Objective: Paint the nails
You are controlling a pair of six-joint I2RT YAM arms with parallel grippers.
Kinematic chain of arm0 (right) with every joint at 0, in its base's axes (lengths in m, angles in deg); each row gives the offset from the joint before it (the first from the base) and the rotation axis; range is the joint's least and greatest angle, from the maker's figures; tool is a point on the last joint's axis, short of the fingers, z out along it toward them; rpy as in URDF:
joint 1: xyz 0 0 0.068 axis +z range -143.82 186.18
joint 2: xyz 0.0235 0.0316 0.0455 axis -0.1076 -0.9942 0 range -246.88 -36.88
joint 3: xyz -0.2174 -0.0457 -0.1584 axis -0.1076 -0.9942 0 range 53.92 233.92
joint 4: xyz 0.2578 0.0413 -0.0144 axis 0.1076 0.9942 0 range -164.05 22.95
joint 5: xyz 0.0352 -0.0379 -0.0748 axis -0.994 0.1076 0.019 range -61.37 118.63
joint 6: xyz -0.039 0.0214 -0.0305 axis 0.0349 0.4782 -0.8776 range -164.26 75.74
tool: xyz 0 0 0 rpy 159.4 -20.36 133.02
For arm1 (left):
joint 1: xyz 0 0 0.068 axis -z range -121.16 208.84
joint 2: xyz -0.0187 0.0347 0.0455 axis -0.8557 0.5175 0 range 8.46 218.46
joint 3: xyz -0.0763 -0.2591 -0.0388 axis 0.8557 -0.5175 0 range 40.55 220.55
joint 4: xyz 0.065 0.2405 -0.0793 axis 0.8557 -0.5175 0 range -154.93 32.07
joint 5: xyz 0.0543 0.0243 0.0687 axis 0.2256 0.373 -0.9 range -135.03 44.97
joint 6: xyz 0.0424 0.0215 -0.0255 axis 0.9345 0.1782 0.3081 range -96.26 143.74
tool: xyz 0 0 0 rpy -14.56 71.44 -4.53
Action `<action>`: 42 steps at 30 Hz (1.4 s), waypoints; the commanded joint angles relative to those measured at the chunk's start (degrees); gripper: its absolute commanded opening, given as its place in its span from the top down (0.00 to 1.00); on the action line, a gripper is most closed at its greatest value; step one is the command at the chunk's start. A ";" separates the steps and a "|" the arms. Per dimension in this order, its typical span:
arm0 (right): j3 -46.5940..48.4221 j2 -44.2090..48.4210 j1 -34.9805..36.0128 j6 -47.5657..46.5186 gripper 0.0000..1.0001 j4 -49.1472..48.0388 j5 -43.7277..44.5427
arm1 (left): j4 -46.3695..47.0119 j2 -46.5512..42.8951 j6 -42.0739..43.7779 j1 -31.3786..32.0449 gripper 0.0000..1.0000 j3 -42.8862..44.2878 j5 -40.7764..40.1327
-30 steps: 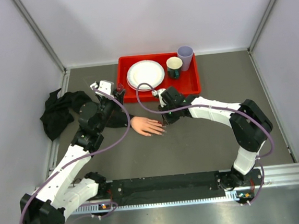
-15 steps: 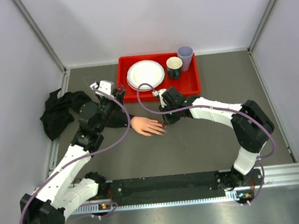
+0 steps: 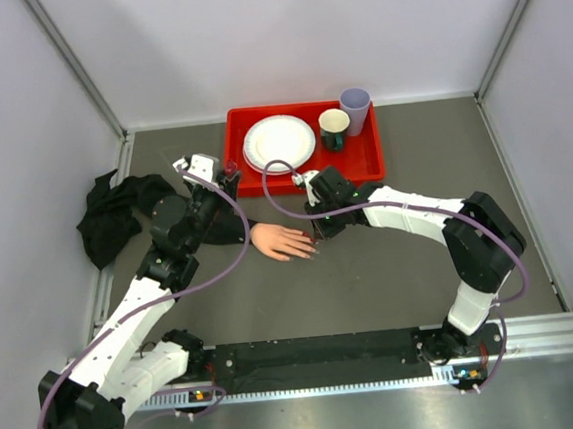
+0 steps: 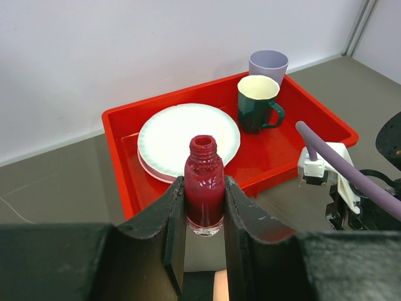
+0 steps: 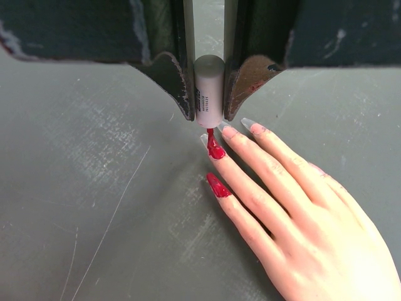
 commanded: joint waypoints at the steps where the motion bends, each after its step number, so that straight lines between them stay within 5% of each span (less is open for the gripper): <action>1: -0.49 2.76 0.61 -0.66 1.00 -1.05 0.87 | 3.37 -0.72 -0.21 -0.21 1.00 0.51 0.63; 42: 2.84 1.18 0.61 -0.40 1.00 -2.28 -1.42 | 3.28 -0.46 -0.12 -0.21 1.00 0.60 0.81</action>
